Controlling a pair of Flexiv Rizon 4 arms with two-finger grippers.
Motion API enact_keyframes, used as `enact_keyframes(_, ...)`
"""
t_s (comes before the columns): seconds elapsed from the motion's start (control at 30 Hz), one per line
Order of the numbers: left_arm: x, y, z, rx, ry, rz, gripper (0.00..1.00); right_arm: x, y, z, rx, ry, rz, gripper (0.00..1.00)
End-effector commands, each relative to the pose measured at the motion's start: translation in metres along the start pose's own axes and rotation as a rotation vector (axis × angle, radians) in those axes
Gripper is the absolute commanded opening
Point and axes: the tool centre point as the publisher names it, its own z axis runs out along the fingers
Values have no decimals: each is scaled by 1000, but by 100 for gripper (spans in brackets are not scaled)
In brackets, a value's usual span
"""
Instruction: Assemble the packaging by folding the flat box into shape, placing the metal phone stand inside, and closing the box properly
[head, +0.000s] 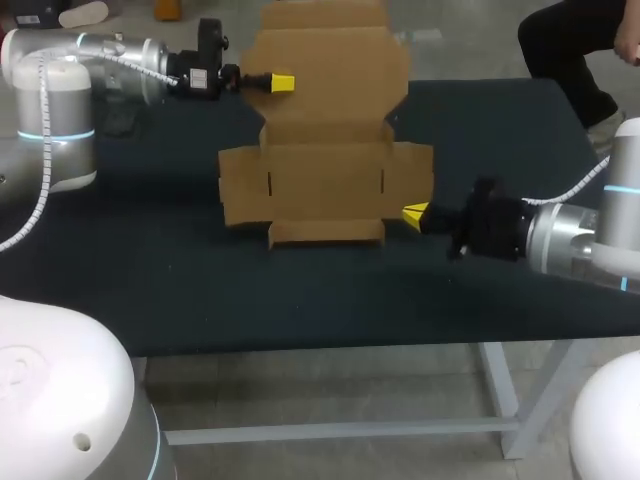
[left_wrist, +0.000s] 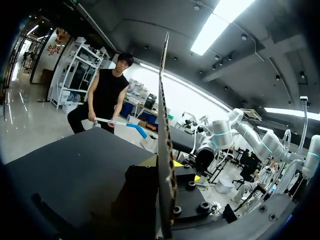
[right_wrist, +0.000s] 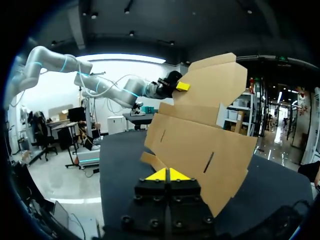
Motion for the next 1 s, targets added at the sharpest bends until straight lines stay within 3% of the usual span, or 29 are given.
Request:
enact_keyframes(0.03,-2,0,0,-1,8,-16,0,2,0,-5,-10,-2,-5,0)
enact_keyframes(0.37,-1,10,1,-12,1,-59,0,10,-1,0,-18,17,-9,0)
enact_keyframes(0.77,-17,17,0,39,-42,-18,0,14,-14,10,17,25,-16,0)
enact_keyframes(1.0,-19,17,1,26,-28,-9,0,17,-14,18,14,33,-24,0)
